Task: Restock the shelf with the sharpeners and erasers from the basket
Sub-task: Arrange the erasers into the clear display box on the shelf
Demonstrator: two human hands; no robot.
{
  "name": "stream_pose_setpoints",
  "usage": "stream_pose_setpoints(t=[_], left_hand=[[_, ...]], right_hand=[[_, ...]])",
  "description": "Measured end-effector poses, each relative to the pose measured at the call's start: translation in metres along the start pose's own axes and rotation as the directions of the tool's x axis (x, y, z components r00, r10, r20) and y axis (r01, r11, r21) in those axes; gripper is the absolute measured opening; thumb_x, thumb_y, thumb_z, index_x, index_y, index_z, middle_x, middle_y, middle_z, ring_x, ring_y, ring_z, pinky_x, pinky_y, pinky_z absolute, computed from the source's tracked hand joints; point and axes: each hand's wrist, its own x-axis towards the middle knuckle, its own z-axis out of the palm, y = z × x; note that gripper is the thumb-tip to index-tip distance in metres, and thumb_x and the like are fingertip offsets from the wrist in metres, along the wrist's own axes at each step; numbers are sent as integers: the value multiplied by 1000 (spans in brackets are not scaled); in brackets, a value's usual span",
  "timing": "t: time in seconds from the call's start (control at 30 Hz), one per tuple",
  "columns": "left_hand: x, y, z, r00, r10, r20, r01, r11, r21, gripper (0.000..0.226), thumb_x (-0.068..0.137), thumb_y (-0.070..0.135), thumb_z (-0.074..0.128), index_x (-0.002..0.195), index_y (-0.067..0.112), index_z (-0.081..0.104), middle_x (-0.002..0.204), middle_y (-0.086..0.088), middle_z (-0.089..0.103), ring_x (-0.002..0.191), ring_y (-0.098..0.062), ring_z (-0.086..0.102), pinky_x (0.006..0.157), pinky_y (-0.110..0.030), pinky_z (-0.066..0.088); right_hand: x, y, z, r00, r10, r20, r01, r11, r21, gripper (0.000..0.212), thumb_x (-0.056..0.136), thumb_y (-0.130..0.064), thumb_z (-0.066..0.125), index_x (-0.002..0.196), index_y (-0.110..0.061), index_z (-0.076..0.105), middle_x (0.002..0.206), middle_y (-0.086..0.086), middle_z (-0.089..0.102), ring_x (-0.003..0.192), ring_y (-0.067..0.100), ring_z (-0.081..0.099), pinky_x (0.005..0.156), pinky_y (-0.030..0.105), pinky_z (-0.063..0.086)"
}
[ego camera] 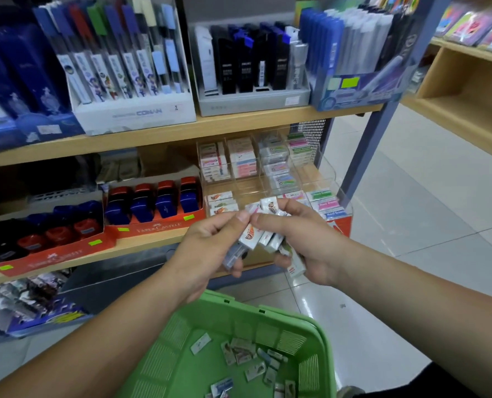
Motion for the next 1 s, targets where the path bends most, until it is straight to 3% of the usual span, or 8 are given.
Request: stream_pose_setpoints(t=[0.2, 0.3, 0.4, 0.53, 0.63, 0.7, 0.83, 1.0], left_hand=[[6, 1, 20, 987, 86, -134, -54, 972, 228, 36, 95, 55, 63, 89, 22, 78, 61, -17, 44, 50, -29, 39, 37, -21, 33], [11, 4, 30, 982, 59, -178, -28, 984, 173, 17, 95, 43, 72, 92, 27, 79, 70, -26, 58, 41, -23, 42, 38, -20, 31], [14, 8, 40, 993, 14, -114, 0, 993, 117, 10, 94, 27, 74, 104, 26, 76, 97, -14, 76, 43, -19, 47, 40, -22, 32], [29, 15, 54, 990, 67, -123, -32, 964, 265, 16, 99, 23, 68, 112, 28, 76, 77, 2, 74, 47, -17, 52, 39, -23, 34], [58, 22, 67, 981, 136, -136, -58, 884, 464, 15, 101, 20, 64, 110, 25, 75, 64, 11, 67, 43, -7, 54, 40, -20, 41], [80, 24, 81, 985, 148, -91, -71, 821, 566, 17, 101, 22, 64, 114, 21, 75, 84, 7, 74, 47, -1, 58, 44, -18, 46], [118, 19, 109, 994, 107, 31, -96, 686, 721, 20, 99, 24, 66, 118, 30, 71, 112, 7, 69, 68, -7, 63, 53, -22, 49], [142, 7, 124, 996, 90, 28, -69, 501, 863, 3, 86, 36, 72, 88, 38, 73, 94, 15, 73, 82, -13, 70, 76, -41, 63]], right_hand=[[-1, -10, -21, 1000, -8, -11, 8, 1000, -1, 40, 88, -13, 82, 123, -15, 63, 93, 14, 73, 62, 18, 60, 37, 22, 32], [-5, -14, -33, 999, -39, -36, 39, 999, -10, 43, 88, -13, 81, 127, -12, 62, 89, 14, 74, 57, 18, 60, 38, 23, 31], [-12, -20, -47, 995, -65, -72, 65, 998, -5, 43, 89, -12, 80, 128, -10, 62, 94, 20, 76, 64, 24, 63, 39, 23, 31], [-24, -28, -66, 978, -83, -193, 81, 997, -17, 35, 91, -9, 79, 123, -11, 65, 99, 20, 78, 67, 25, 72, 36, 22, 37], [-29, -35, -92, 917, -101, -385, 109, 994, -1, 30, 93, -9, 77, 118, -13, 60, 99, 16, 78, 59, 18, 75, 37, 21, 44], [-29, -39, -111, 870, -132, -475, 130, 991, -37, 31, 94, -14, 77, 119, -14, 59, 96, 14, 78, 53, 13, 72, 38, 22, 45], [-30, -42, -135, 819, -161, -551, 147, 987, -70, 27, 95, -20, 75, 117, -18, 60, 83, 11, 76, 38, 10, 59, 41, 25, 41], [-32, -40, -140, 832, -163, -530, 168, 985, -39, 29, 96, -16, 74, 120, -15, 57, 87, 13, 73, 34, 9, 55, 36, 18, 34]])
